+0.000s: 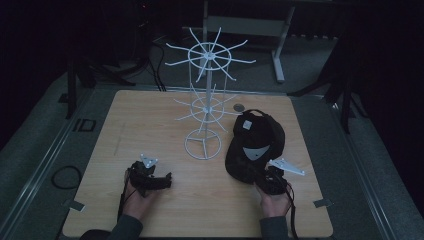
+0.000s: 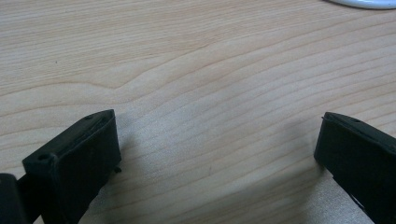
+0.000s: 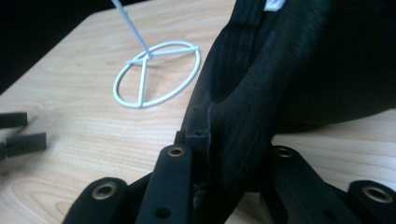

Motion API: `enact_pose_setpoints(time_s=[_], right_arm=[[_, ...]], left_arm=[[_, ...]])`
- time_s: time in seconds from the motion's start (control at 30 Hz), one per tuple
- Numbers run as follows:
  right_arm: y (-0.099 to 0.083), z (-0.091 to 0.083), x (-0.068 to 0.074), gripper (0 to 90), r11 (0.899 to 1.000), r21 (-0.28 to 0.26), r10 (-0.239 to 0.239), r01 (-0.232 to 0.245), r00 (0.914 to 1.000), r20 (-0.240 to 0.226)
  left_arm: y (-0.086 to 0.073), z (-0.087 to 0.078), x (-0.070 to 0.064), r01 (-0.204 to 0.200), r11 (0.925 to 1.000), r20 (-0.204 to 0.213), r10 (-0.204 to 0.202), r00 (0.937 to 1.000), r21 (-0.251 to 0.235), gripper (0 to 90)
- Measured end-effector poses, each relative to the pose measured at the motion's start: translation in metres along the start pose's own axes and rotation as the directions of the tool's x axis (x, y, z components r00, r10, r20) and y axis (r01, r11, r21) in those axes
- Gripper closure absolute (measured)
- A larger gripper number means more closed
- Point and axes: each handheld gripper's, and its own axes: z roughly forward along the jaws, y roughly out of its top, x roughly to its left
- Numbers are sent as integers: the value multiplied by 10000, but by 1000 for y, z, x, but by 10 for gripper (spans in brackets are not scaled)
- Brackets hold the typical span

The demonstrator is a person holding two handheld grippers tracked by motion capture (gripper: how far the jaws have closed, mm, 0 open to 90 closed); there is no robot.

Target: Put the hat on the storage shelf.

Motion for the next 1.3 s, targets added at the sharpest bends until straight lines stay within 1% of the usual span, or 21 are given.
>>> enact_pose_setpoints(time_s=[0.13, 0.27, 0.57, 0.6, 0.93, 1.0, 1.13, 1.2, 1.3], right_arm=[[2, -3, 0, 815, 9998, -175, 84, -84, 10000, 28], [3, -5, 0, 826, 9997, -260, 50, -49, 10000, 46], [8, -10, 1, 861, 9977, -671, 48, -36, 9998, 182], [9, -11, 2, 862, 9975, -704, -48, 60, 9999, 166], [11, -14, 4, 863, 9964, -828, -154, 177, 9995, 277], [12, -15, 5, 863, 9957, -884, -264, 291, 9991, 320], [14, -16, 5, 863, 9954, -903, -299, 328, 9990, 334], [15, -17, 6, 863, 9945, -938, -437, 475, 9981, 426], [16, -17, 7, 863, 9941, -949, -485, 526, 9978, 456]], left_arm=[[0, 0, 0, 4, 10000, 2, -4, 10000, 2, 1], [0, 0, 0, -3, 10000, 1, 3, 10000, 4, 1], [0, 0, 0, -7, 10000, -3, 7, 10000, 9, 1], [0, 0, 0, -8, 10000, 2, 8, 10000, 11, 1], [0, 0, 0, -9, 10000, 0, 9, 10000, 8, 1], [0, 0, 0, -1, 10000, 2, 1, 10000, 5, 1], [0, 0, 0, 3, 10000, 2, -3, 10000, 2, 1], [0, 0, 0, -11, 10000, 2, 11, 10000, 9, 1], [0, 0, 0, 7, 10000, 0, -7, 10000, 0, 1]])
